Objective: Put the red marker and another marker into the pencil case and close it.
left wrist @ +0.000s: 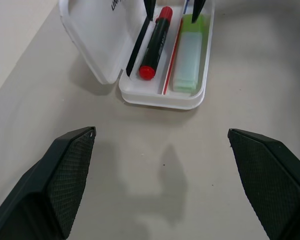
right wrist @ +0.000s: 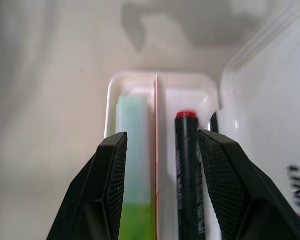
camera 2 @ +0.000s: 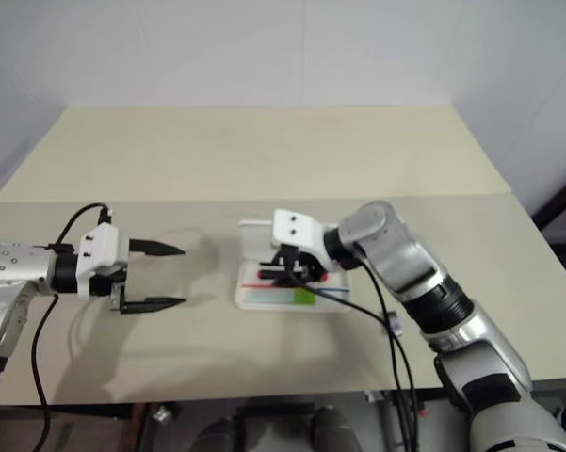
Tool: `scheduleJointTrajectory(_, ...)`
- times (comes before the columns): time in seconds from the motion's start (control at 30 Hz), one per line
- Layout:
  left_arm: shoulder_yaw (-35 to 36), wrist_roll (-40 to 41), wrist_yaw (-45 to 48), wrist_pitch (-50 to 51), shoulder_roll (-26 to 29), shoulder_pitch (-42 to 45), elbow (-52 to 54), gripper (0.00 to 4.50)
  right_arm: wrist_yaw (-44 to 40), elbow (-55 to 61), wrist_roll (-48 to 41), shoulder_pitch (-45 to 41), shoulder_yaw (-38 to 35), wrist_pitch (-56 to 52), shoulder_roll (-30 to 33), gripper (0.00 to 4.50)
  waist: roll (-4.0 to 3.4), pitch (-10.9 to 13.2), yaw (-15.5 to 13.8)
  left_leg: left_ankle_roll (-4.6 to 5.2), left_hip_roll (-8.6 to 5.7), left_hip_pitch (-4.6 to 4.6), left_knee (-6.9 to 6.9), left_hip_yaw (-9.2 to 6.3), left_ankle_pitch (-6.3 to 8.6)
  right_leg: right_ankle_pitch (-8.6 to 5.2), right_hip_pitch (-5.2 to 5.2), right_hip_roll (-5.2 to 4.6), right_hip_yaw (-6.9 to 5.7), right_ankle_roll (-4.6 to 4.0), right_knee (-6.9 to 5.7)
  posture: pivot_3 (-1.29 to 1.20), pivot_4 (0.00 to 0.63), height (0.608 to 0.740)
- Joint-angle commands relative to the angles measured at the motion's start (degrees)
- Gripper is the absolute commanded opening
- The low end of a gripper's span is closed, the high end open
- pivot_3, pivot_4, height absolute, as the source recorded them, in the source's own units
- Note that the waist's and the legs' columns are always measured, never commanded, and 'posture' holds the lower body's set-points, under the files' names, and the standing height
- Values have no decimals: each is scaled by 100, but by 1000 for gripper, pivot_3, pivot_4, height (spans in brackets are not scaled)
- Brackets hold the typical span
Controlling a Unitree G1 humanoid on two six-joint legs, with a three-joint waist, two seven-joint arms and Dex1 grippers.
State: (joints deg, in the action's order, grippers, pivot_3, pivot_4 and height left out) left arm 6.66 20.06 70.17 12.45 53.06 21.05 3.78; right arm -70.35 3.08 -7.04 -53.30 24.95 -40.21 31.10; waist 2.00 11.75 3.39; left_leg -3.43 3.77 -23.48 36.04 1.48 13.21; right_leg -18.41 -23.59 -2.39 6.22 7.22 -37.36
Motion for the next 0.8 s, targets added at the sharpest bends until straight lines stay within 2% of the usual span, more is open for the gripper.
scheduleJointTrajectory(0.03,42,57,4,-47,27,96,81,4500,-153,368,-351,-52,-355,-174,157,2382,0,0,-1,0,0,0,0,0,0,0,0,0,0,0,0,0,150,740)
scheduleJointTrajectory(0.2,-85,135,-6,54,-102,203,211,4500,-477,934,-646,494,-522,-480,1098,2382,3,-1,-64,0,-1,-5,0,-1,0,-2,0,-1,-1,-2,6,0,150,740)
scheduleJointTrajectory(0.3,-284,203,1,198,-251,402,366,4500,-578,1293,-850,980,-916,-726,1899,2981,5,-1,-95,0,-3,-10,1,-1,2,-1,3,-3,0,0,21,0,150,740)
scheduleJointTrajectory(0.43,-451,354,4,507,-380,668,597,4500,-577,1280,-893,1538,-1452,-687,2795,4365,7,1,-100,0,-2,-9,0,2,2,2,2,-2,4,4,24,0,150,740)
scheduleJointTrajectory(0.6,-683,454,29,771,-483,902,858,4500,-446,901,-631,2248,-1922,-180,3655,4443,7,1,-48,1,-2,-4,-1,5,2,2,5,-1,9,6,28,0,150,740)
scheduleJointTrajectory(0.8,-808,487,19,870,-642,1002,954,4500,-391,1177,-887,3073,-2500,-315,4035,4443,7,1,-11,1,-2,-1,0,14,2,5,4,0,20,10,29,0,150,740)
